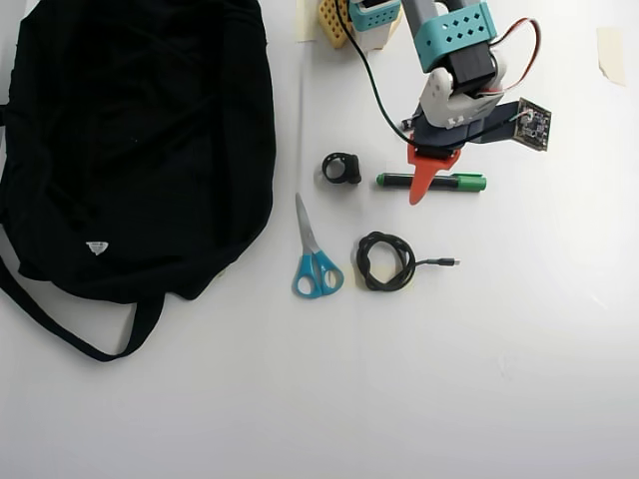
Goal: Put the green marker into the black bag
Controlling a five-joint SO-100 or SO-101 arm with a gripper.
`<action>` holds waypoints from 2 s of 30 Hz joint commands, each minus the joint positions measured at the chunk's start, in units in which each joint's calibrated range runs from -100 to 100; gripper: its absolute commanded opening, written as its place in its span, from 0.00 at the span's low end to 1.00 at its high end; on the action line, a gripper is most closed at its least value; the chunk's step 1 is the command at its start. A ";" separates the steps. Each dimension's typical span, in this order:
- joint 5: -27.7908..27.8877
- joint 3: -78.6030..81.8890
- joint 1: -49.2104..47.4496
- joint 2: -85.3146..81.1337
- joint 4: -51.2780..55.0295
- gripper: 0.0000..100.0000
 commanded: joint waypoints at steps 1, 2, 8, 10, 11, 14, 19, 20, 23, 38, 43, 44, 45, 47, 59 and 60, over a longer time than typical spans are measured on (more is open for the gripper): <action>0.33 -2.00 -0.46 0.21 0.53 0.37; 0.43 -2.00 -0.54 0.54 0.53 0.37; 0.80 -2.00 -1.21 3.11 0.53 0.37; 0.80 -2.00 -1.51 3.86 0.53 0.37; 0.85 -2.09 -1.66 4.19 0.45 0.37; 1.80 -2.54 -1.51 6.51 -0.16 0.37; 2.48 -4.51 -1.29 9.42 -0.33 0.37; 2.48 -4.87 -1.21 9.75 -0.33 0.37; 2.48 -6.04 -1.14 10.83 -0.33 0.37; 2.48 -8.65 -1.14 14.65 -0.33 0.37; 2.53 -8.65 -1.06 15.97 -0.33 0.37; 2.53 -8.65 -1.06 15.97 -0.33 0.37; 2.53 -8.65 -1.06 15.97 -0.33 0.37; 2.53 -8.65 -1.06 15.97 -0.33 0.37; 2.53 -8.20 -0.76 16.22 -0.42 0.37; 2.53 -8.29 -0.76 16.47 -0.42 0.37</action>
